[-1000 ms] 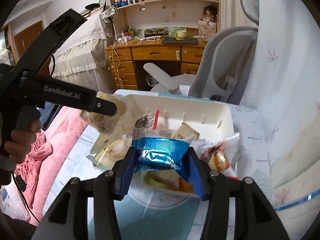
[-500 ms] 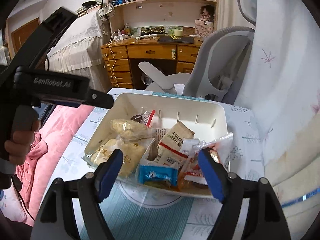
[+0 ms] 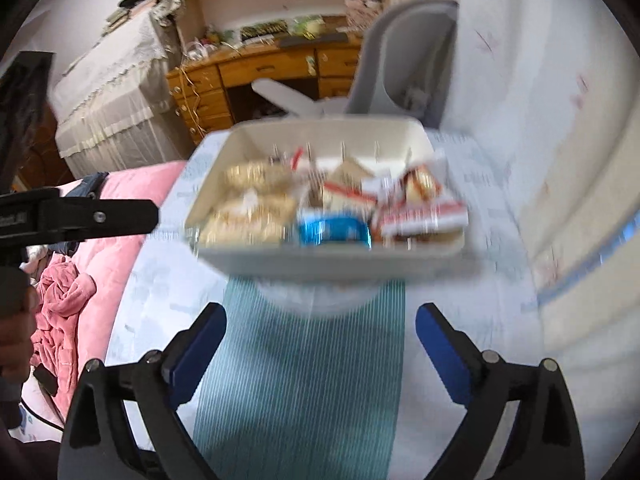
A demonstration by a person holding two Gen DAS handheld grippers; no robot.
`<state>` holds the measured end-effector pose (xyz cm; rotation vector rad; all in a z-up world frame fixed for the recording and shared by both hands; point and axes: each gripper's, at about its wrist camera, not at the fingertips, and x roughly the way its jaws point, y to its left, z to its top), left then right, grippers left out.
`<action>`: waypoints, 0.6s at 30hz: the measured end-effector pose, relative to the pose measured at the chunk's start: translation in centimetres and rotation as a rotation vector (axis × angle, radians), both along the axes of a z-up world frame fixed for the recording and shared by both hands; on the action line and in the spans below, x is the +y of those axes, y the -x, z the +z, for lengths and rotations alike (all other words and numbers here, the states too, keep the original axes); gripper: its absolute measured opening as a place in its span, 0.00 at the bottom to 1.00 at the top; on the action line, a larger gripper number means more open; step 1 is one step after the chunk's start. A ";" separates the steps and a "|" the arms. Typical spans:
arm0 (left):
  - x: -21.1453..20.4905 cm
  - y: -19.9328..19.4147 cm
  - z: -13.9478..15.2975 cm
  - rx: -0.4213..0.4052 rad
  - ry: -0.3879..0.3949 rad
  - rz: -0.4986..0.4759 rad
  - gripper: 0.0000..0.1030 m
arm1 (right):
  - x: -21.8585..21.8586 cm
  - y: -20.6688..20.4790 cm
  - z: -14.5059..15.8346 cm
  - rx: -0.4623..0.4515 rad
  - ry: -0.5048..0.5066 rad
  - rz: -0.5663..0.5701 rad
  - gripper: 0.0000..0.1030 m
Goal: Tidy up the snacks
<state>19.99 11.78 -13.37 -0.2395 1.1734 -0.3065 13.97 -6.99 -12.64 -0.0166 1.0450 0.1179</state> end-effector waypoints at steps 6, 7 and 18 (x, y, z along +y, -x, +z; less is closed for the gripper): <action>0.0 3.9 -0.4 0.043 -0.039 -0.014 0.93 | -0.5 4.2 -0.8 0.075 -0.014 -0.072 0.94; -0.1 4.5 -0.2 0.047 -0.051 -0.012 0.93 | -0.8 4.7 -0.7 0.083 -0.022 -0.072 0.94; -4.0 9.8 5.2 -0.044 -0.095 0.074 0.93 | -4.9 7.5 1.3 0.200 0.042 -0.036 0.94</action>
